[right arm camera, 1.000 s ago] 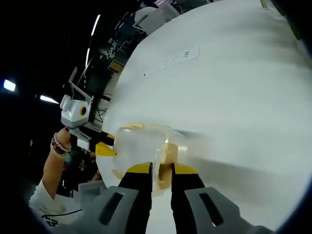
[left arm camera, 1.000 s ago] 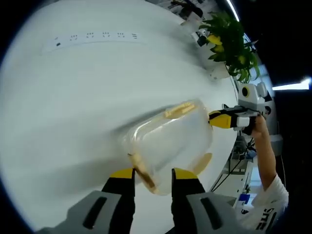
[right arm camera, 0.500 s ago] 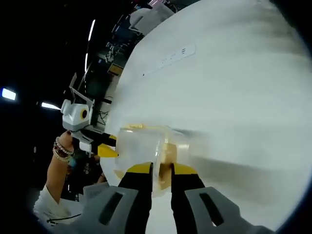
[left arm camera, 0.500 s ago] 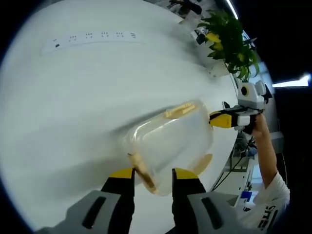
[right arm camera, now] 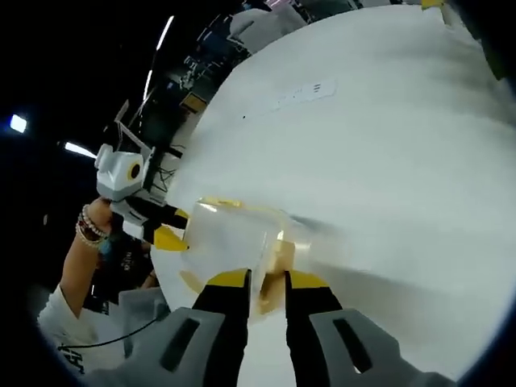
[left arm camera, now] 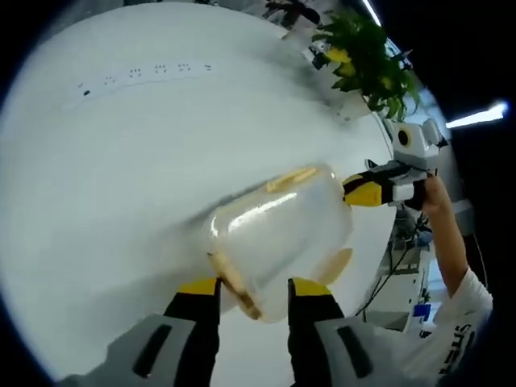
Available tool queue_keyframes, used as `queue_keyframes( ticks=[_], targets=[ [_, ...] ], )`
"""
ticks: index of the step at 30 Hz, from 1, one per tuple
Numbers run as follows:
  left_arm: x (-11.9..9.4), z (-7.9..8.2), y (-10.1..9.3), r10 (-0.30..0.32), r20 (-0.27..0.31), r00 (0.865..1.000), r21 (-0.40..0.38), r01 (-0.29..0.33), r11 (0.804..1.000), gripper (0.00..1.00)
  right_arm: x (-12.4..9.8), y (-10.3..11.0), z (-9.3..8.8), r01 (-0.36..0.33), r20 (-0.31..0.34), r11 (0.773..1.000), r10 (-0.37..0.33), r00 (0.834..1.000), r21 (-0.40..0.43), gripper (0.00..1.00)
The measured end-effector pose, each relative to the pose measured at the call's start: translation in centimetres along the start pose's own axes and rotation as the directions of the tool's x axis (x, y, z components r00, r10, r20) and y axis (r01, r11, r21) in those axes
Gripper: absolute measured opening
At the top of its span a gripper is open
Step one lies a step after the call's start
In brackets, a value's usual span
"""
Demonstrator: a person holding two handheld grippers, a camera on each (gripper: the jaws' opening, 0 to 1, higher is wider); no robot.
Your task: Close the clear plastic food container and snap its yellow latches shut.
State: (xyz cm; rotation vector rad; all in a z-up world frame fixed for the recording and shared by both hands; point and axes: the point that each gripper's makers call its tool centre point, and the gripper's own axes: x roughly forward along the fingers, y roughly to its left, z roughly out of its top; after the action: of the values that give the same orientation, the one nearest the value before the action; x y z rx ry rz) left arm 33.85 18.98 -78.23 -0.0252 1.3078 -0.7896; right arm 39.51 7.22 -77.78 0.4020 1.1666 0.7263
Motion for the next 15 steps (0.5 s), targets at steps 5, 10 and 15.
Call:
queue_keyframes(
  ticks=[5, 10, 15],
  targets=[
    [-1.9, 4.5, 6.8, 0.102, 0.025, 0.994, 0.198, -0.105, 0.974, 0.33, -1.1, -0.1, 0.0, 0.071, 0.004, 0.995, -0.071, 0.998, -0.070, 0.15],
    [-3.8, 5.6, 7.3, 0.139, 0.130, 0.982, 0.253, -0.168, 0.953, 0.21, -2.3, 0.2, 2.1, 0.104, 0.089, 0.989, -0.095, 0.991, -0.101, 0.08],
    [-4.5, 7.2, 3.1, -0.014, 0.285, 0.958, 0.131, -0.025, 0.991, 0.03, -1.8, 2.0, 2.4, 0.057, 0.075, 0.985, -0.045, 0.996, -0.163, 0.00]
  ],
)
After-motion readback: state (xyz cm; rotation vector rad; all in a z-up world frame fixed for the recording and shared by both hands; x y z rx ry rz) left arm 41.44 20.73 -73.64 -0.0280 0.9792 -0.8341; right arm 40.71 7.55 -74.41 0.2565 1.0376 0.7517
